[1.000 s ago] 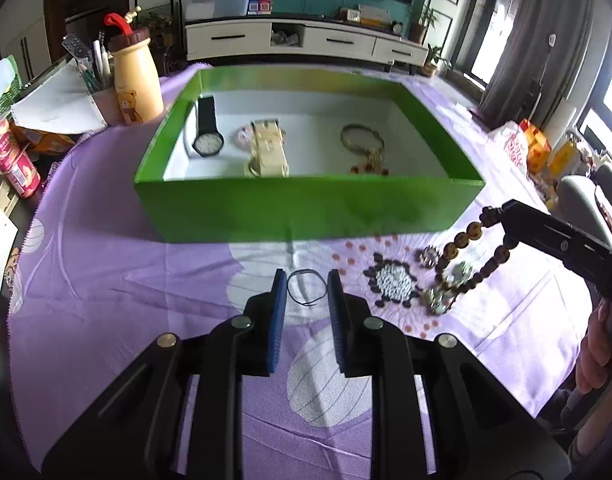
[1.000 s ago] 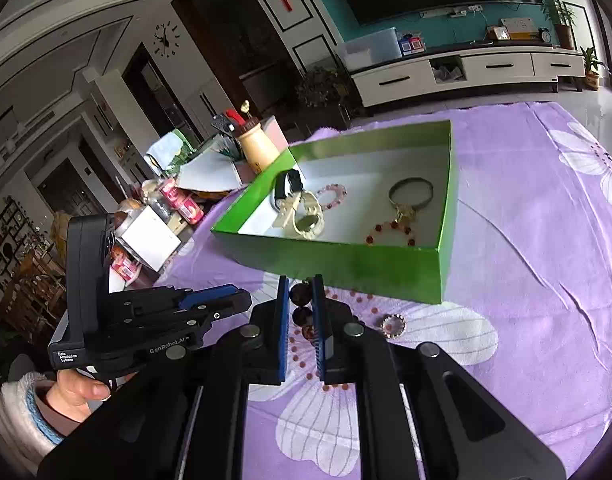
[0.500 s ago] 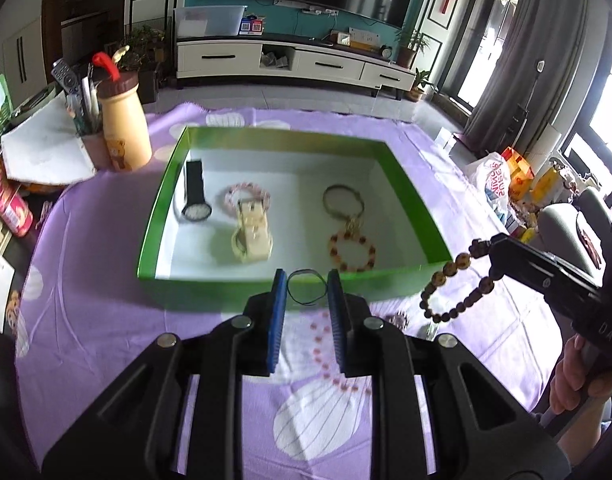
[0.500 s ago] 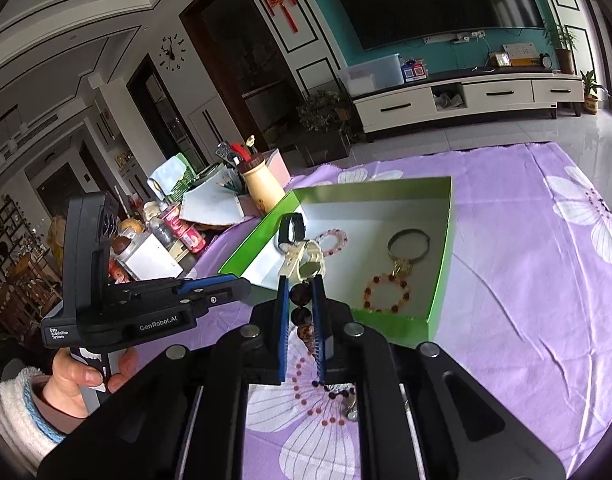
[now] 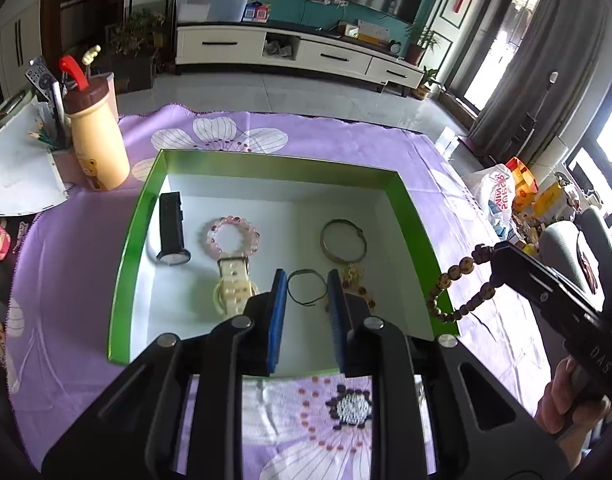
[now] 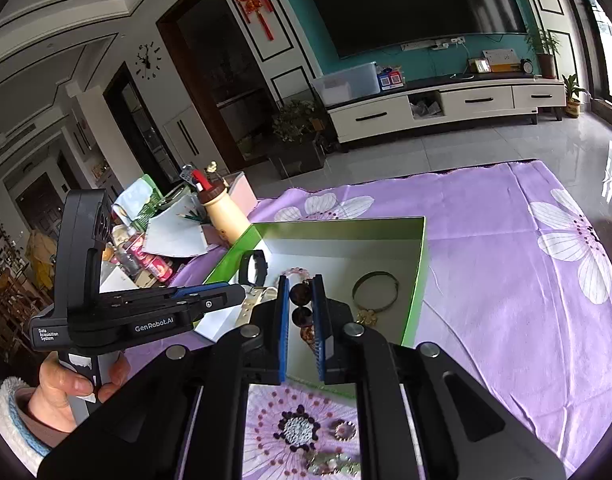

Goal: Organize jewelry
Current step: 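Carry the brown bead bracelet and small dark ring into the box with both tools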

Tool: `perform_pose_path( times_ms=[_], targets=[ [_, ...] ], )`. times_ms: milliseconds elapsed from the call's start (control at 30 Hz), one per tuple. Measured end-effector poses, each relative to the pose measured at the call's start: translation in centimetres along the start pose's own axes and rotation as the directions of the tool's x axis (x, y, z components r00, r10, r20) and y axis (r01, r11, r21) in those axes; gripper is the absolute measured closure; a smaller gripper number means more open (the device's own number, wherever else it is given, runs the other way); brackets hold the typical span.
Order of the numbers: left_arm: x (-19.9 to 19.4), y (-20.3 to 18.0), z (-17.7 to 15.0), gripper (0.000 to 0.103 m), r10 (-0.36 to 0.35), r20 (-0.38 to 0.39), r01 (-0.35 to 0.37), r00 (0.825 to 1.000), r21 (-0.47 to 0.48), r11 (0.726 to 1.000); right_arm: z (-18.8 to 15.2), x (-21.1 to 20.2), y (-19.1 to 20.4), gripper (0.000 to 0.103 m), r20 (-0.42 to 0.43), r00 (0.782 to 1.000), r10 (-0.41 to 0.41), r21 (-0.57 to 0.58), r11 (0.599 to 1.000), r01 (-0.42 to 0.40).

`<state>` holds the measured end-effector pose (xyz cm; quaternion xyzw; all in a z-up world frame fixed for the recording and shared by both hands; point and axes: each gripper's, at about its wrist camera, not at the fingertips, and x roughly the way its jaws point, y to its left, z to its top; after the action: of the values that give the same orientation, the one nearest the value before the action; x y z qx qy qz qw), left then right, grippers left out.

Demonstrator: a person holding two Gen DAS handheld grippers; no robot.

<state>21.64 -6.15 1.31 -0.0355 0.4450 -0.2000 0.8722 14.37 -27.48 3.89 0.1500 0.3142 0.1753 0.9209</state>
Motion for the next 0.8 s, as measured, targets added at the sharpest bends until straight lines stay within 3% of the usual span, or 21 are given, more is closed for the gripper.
perform_pose_path(
  times_ms=[633, 800],
  targets=[
    [7.2, -0.5, 2.7, 0.082, 0.101, -0.106, -0.099, 0.989, 0.021, 0.995, 0.2, 5.2, -3.4, 0.092, -0.081, 0.990, -0.119, 0.009, 0.993, 0.120],
    [7.4, -0.7, 2.7, 0.077, 0.110, -0.103, -0.108, 0.989, 0.022, 0.994, -0.1, 5.2, -4.2, 0.074, -0.089, 0.988, -0.128, 0.047, 0.990, 0.132]
  ],
)
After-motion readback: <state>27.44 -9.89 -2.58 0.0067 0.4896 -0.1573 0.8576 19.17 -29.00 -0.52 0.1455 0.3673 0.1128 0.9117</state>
